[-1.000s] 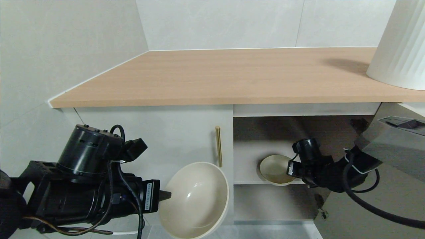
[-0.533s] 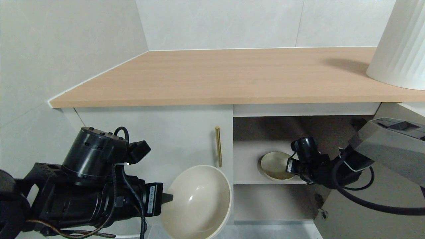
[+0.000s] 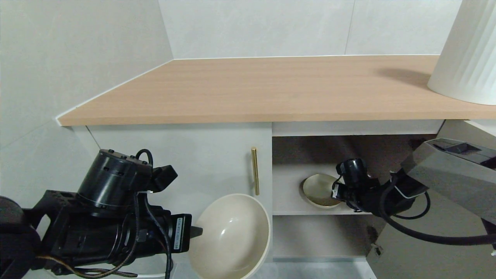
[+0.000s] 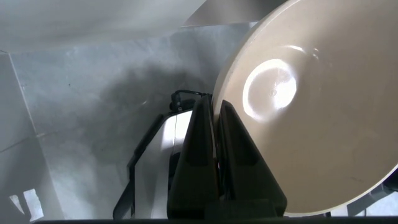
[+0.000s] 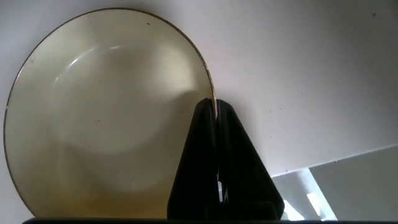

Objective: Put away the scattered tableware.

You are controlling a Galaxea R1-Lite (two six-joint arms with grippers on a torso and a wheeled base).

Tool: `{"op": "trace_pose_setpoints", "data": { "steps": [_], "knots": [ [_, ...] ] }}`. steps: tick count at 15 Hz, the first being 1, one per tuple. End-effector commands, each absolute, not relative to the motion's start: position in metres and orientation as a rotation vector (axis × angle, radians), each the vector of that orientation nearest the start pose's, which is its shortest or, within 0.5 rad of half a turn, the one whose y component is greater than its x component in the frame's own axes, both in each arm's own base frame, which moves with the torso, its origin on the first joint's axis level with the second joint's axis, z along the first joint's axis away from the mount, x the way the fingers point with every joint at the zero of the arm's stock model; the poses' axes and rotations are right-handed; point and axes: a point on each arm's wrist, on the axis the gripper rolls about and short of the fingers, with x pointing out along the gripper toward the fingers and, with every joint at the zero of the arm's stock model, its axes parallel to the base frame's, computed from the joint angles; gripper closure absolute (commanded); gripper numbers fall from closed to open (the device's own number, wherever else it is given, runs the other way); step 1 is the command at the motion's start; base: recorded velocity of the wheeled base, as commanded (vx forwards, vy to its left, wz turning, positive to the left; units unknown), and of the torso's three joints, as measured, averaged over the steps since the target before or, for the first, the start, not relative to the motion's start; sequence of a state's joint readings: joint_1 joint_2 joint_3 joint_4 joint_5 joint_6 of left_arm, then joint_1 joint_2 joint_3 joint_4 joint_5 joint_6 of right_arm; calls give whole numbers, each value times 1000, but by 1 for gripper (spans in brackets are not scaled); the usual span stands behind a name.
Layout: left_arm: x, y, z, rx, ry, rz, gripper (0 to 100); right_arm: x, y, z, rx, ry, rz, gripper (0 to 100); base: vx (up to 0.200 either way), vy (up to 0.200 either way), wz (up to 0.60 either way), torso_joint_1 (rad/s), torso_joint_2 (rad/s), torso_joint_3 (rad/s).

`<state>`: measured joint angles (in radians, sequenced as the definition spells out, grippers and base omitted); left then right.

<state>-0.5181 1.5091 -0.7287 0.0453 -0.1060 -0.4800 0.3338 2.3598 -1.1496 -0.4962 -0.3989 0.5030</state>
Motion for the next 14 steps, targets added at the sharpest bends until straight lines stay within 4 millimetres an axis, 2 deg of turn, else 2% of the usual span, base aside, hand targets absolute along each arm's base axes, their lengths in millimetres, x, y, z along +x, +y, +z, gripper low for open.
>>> {"op": "trace_pose_setpoints", "data": {
  "steps": [1,10,11,14],
  "knots": [
    [198,-115,154,-266,941,-376,100,404,131,8,229,624,-227,100,0,0,0,0,0,0],
    [198,-116,153,-264,943,-372,100,408,132,5,228,616,-236,100,0,0,0,0,0,0],
    [198,-116,153,-264,943,-372,100,408,132,5,228,616,-236,0,0,0,0,0,0,0],
    [199,-116,153,-264,943,-372,100,407,132,7,229,613,-235,0,0,0,0,0,0,0]
  ]
}}
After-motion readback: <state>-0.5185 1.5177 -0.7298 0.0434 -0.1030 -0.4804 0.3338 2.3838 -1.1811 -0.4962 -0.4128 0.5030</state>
